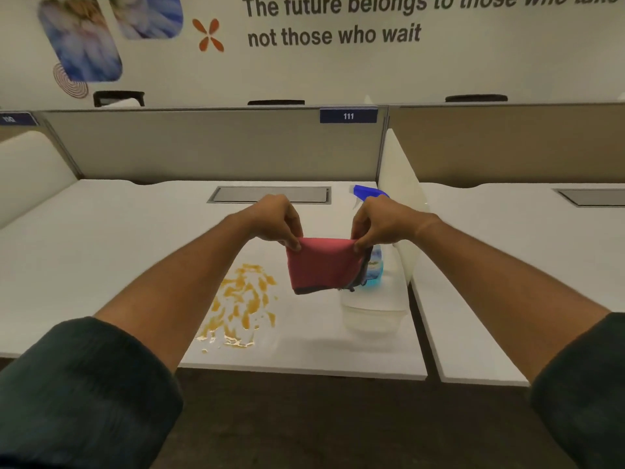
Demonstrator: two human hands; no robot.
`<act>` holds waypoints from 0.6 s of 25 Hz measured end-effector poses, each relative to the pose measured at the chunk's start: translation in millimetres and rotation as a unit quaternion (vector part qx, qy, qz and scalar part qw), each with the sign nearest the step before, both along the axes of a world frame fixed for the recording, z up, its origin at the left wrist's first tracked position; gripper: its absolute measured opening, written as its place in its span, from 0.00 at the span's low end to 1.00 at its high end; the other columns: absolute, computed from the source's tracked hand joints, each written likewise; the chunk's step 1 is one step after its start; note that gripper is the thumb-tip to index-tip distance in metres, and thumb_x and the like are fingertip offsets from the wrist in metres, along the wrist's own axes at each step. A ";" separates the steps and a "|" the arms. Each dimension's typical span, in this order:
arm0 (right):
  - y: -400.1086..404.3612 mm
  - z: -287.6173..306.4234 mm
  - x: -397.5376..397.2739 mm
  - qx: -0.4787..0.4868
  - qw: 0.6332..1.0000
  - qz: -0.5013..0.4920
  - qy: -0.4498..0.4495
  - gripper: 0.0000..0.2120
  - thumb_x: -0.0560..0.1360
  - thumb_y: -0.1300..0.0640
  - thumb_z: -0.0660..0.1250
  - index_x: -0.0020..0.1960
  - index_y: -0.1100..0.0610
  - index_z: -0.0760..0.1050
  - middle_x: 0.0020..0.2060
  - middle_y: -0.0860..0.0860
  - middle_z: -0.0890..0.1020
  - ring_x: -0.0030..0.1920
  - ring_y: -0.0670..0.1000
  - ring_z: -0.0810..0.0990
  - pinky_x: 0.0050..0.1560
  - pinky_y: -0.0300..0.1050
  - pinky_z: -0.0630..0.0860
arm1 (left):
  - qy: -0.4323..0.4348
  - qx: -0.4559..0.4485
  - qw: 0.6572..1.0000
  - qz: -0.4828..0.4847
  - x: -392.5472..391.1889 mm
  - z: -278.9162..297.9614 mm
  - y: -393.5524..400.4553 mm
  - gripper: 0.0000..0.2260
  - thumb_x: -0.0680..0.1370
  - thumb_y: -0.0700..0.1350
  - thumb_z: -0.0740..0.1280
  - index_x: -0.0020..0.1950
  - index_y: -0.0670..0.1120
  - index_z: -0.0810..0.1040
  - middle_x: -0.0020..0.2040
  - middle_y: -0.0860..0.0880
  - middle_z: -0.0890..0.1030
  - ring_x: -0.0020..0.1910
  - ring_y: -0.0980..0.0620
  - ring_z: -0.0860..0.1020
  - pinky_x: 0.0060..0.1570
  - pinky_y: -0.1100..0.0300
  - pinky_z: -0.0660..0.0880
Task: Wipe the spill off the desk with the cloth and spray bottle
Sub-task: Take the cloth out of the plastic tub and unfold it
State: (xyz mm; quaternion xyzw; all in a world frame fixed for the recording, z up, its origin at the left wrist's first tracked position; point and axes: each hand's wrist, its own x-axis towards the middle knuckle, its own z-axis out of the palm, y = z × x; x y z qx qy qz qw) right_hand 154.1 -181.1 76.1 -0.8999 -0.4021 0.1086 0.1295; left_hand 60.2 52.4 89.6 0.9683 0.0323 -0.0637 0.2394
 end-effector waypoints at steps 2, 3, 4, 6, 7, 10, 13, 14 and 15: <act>17.1 2.7 -3.8 -0.005 1.000 0.011 0.008 0.08 0.67 0.52 0.78 0.46 0.51 0.84 0.35 0.41 0.83 0.35 0.40 0.81 0.32 0.28 0.72 | 0.006 -0.023 1.000 0.015 -11.2 2.8 15.3 0.08 0.63 0.40 0.81 0.39 0.48 0.86 0.34 0.51 0.86 0.35 0.57 0.84 0.37 0.67 0.79; 25.4 3.9 -5.8 -0.004 1.000 0.015 0.016 0.09 0.67 0.52 0.79 0.46 0.51 0.84 0.36 0.41 0.83 0.35 0.41 0.82 0.30 0.27 0.72 | 0.008 -0.037 0.999 0.023 -17.4 3.9 23.5 0.08 0.63 0.40 0.81 0.40 0.47 0.86 0.36 0.50 0.86 0.36 0.56 0.85 0.40 0.64 0.80; 34.0 5.8 -7.9 -0.002 0.999 0.019 0.026 0.09 0.67 0.52 0.79 0.45 0.51 0.84 0.36 0.42 0.84 0.35 0.41 0.82 0.29 0.27 0.72 | 0.010 -0.050 0.998 0.029 -23.5 5.1 32.0 0.09 0.64 0.39 0.81 0.41 0.46 0.86 0.37 0.49 0.86 0.38 0.54 0.85 0.42 0.62 0.81; 52.6 11.2 -14.5 -0.002 0.999 0.028 0.041 0.09 0.67 0.52 0.79 0.45 0.51 0.84 0.36 0.43 0.84 0.35 0.41 0.83 0.30 0.27 0.74 | 0.015 -0.067 0.997 0.038 -36.0 7.5 49.2 0.08 0.65 0.39 0.80 0.42 0.45 0.86 0.38 0.47 0.87 0.40 0.53 0.85 0.44 0.61 0.81; 64.1 14.4 -18.8 -0.003 0.998 0.033 0.048 0.08 0.67 0.52 0.79 0.44 0.50 0.84 0.36 0.43 0.85 0.35 0.42 0.83 0.31 0.28 0.75 | 0.015 -0.070 0.996 0.044 -42.9 9.2 59.0 0.08 0.65 0.38 0.80 0.42 0.45 0.86 0.39 0.47 0.87 0.40 0.53 0.85 0.43 0.62 0.81; 98.0 22.3 -31.3 0.005 0.996 0.040 0.074 0.07 0.66 0.53 0.80 0.41 0.49 0.84 0.36 0.44 0.85 0.35 0.42 0.84 0.33 0.29 0.76 | 0.013 -0.079 0.995 0.058 -61.8 11.4 89.6 0.08 0.66 0.38 0.79 0.43 0.45 0.86 0.38 0.48 0.86 0.37 0.56 0.85 0.37 0.69 0.78; 135.6 23.9 -46.0 0.016 0.994 0.044 0.094 0.08 0.66 0.55 0.80 0.43 0.52 0.85 0.37 0.47 0.86 0.36 0.43 0.84 0.35 0.31 0.77 | 0.012 -0.093 0.994 0.065 -82.7 10.6 126.7 0.08 0.67 0.38 0.79 0.44 0.43 0.86 0.40 0.47 0.86 0.38 0.55 0.85 0.38 0.68 0.79; 148.2 23.3 -51.6 0.019 0.994 0.043 0.098 0.08 0.66 0.56 0.80 0.44 0.53 0.85 0.37 0.48 0.86 0.36 0.43 0.84 0.35 0.32 0.77 | 0.010 -0.099 0.993 0.068 -89.7 10.4 139.8 0.08 0.67 0.38 0.79 0.45 0.43 0.86 0.40 0.46 0.86 0.39 0.54 0.85 0.40 0.67 0.80; 161.2 22.2 -57.7 0.022 0.994 0.041 0.102 0.08 0.66 0.57 0.80 0.44 0.54 0.85 0.37 0.48 0.86 0.36 0.43 0.84 0.36 0.32 0.78 | 0.009 -0.105 0.992 0.070 -96.7 10.1 153.2 0.08 0.67 0.38 0.79 0.45 0.43 0.86 0.41 0.46 0.86 0.41 0.53 0.85 0.42 0.65 0.80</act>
